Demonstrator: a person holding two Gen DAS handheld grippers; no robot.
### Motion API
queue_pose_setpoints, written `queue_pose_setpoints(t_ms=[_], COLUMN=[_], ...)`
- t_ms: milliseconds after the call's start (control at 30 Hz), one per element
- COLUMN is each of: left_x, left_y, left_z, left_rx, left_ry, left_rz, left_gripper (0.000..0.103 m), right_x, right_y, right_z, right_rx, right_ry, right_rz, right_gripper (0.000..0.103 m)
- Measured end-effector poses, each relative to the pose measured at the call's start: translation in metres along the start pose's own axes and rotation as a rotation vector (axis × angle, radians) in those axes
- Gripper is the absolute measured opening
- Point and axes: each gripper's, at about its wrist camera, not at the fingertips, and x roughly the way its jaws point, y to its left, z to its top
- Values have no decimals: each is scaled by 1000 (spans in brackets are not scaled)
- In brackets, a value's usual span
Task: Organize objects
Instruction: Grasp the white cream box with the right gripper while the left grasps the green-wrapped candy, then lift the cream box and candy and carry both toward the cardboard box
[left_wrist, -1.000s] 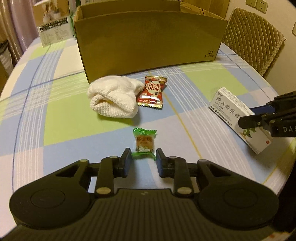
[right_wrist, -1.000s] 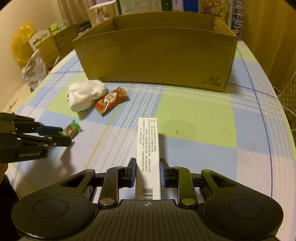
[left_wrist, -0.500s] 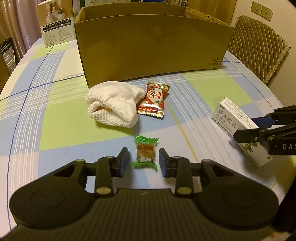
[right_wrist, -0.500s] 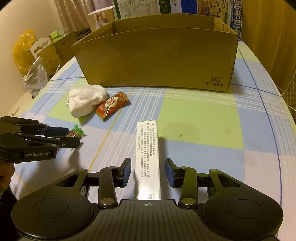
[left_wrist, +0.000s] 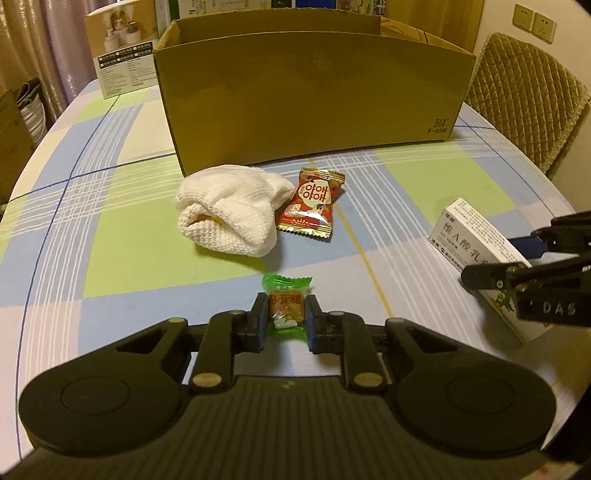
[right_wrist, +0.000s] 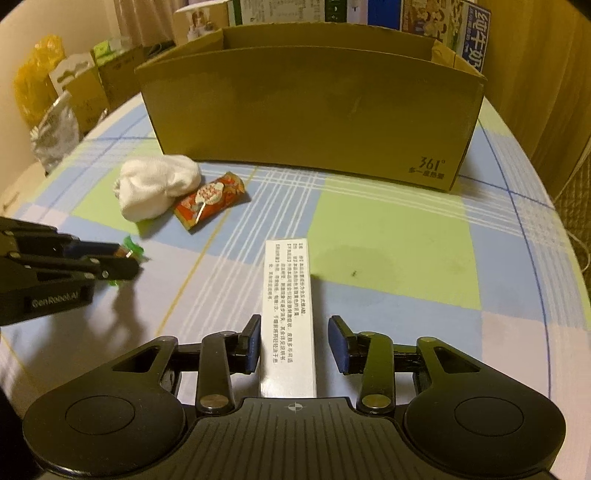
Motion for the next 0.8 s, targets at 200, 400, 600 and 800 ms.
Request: queue_pose_setpoints(t_ms=[200,400,600,800], left_x=[-2,-21,-46,-72], left_y=[1,-1,-6,-13], left_z=[0,-1,-1,-2], left_rx=[-55,-92,-103,-103], left_ry=[5,2,4,-14], left_rz=[15,3,17,14], left_gripper=[15,15,15,15], right_x=[-1,-23,-50,-75], right_y=[-3,-4,-1,8], right_z=[0,4,8,9], right_rx=[43,75,105,104], right_ry=[10,-15,-57,-91], right_rz=[1,13,24,35], right_gripper=[23,23,23,23])
